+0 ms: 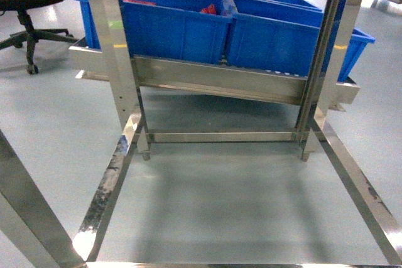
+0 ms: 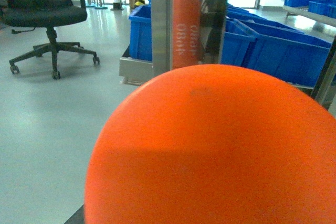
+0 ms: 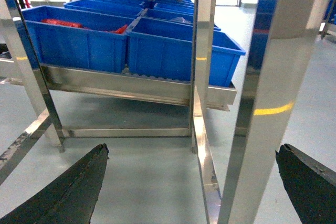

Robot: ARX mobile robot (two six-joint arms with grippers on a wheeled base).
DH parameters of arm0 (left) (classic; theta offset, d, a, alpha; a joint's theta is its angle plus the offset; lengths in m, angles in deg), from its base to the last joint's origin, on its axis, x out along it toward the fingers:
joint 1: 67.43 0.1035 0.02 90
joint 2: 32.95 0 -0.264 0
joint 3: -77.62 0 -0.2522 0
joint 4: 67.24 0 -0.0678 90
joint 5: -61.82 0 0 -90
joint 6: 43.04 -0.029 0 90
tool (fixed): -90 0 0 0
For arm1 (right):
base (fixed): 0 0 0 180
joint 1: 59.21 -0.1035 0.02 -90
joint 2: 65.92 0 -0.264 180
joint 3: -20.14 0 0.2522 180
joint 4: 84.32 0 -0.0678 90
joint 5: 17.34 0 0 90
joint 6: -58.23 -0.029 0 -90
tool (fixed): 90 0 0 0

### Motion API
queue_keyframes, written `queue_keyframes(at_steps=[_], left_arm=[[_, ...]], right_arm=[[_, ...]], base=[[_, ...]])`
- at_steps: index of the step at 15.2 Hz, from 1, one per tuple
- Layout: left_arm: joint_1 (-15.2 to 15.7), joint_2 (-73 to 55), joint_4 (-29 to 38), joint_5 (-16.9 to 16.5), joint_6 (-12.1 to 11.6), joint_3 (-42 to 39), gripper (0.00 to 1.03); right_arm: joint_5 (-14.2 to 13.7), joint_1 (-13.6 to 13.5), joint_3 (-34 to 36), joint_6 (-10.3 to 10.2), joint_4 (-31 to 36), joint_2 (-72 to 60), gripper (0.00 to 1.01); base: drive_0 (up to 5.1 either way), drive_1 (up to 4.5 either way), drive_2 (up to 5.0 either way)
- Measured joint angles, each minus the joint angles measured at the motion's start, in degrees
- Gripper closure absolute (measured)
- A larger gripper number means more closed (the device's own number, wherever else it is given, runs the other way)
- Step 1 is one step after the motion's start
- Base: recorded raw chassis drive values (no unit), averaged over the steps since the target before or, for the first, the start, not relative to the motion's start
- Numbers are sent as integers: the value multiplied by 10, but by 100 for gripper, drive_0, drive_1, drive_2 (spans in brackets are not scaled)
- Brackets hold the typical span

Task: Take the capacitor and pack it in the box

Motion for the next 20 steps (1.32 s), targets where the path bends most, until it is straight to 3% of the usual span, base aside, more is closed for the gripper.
queue_keyframes(at_steps=[20], left_arm=[[0, 0, 0, 0, 0, 0, 59]], right_arm=[[2, 0, 0, 0, 2, 0, 3]], base=[[-482, 255, 255]])
